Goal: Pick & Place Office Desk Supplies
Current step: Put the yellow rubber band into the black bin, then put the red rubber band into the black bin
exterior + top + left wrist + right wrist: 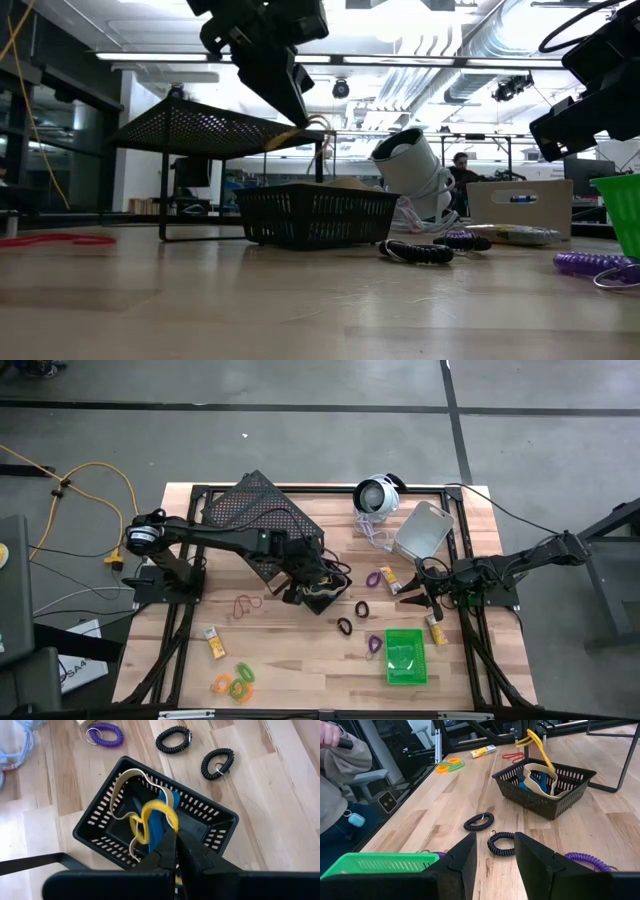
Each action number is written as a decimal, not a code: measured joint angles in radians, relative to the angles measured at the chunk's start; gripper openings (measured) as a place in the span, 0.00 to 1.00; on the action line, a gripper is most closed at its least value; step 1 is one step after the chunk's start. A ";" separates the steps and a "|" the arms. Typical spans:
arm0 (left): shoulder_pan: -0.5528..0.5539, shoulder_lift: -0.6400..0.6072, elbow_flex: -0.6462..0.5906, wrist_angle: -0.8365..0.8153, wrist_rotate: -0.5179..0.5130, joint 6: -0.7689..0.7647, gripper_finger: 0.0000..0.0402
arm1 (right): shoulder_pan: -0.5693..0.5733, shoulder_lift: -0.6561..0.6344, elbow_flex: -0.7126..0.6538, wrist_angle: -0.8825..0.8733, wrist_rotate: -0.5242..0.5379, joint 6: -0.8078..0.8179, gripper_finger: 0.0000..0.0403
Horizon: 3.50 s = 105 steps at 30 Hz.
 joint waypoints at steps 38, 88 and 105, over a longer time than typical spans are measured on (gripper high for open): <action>-0.004 -0.002 0.000 0.000 -0.011 -0.034 0.20 | 0.000 0.000 0.000 0.000 -0.001 0.000 0.30; -0.653 -0.238 -0.180 -0.429 -0.520 -1.045 0.20 | 0.000 0.000 0.000 0.000 -0.001 0.000 0.30; -0.535 -0.504 -0.547 -0.266 -0.423 -1.063 0.20 | 0.000 0.000 0.000 0.000 -0.001 0.000 0.30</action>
